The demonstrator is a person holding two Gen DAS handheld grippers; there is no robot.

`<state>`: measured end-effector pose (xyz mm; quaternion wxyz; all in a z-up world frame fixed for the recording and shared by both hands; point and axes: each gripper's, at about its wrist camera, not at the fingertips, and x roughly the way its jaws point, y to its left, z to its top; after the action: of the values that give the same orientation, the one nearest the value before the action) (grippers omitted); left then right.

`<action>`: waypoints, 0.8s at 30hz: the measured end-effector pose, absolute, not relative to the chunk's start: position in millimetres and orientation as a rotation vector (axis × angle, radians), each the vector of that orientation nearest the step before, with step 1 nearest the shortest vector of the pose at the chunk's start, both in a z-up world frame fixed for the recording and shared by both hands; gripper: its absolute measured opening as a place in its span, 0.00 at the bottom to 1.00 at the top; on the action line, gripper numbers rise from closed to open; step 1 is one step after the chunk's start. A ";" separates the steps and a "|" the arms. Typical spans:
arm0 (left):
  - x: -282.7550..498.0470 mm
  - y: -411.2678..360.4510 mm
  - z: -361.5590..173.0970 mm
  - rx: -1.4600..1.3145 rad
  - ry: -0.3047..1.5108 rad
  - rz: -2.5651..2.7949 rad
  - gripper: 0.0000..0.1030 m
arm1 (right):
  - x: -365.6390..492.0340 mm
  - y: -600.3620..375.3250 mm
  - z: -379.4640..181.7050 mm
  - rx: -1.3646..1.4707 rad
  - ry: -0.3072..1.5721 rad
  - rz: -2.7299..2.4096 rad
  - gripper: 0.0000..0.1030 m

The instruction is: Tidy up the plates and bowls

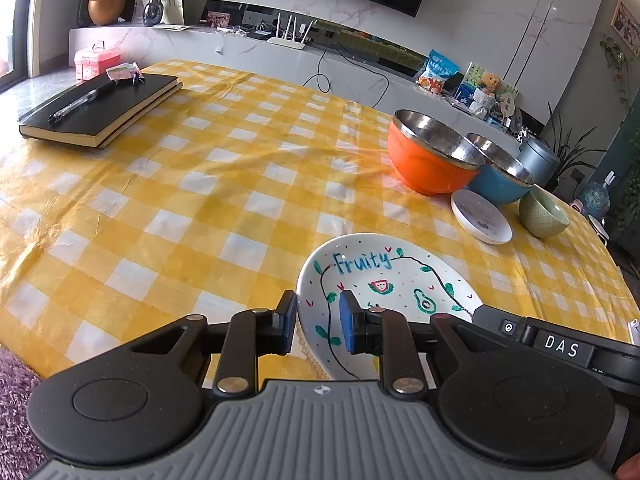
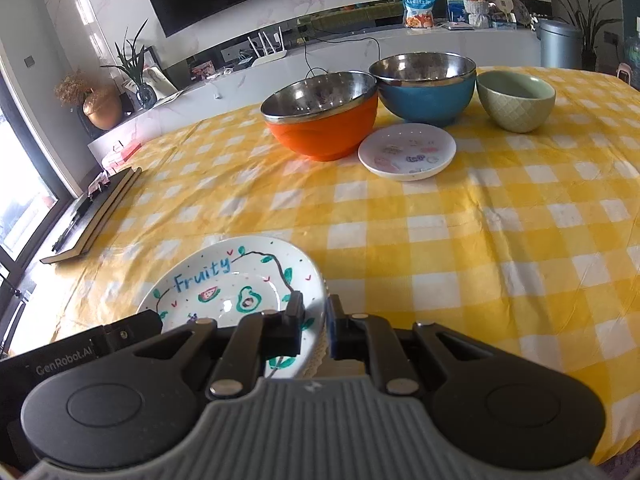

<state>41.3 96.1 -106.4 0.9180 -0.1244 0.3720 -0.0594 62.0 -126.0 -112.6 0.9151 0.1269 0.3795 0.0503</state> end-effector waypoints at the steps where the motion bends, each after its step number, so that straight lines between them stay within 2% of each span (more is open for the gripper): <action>1: 40.8 96.4 -106.5 -0.255 0.762 -0.123 0.25 | 61.3 -124.2 -112.6 0.247 0.776 0.101 0.09; 18: 36.8 83.8 -108.1 -0.143 0.758 -0.121 0.25 | 57.9 -114.6 -115.7 0.143 0.751 0.087 0.09; 24: 36.9 88.2 -104.7 -0.147 0.749 -0.118 0.25 | 56.9 -120.3 -115.6 0.179 0.759 0.088 0.13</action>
<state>36.9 88.2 -104.7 0.9263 -0.0715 0.3655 -0.0578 56.9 -120.3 -115.6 0.9240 0.0870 0.3699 0.0430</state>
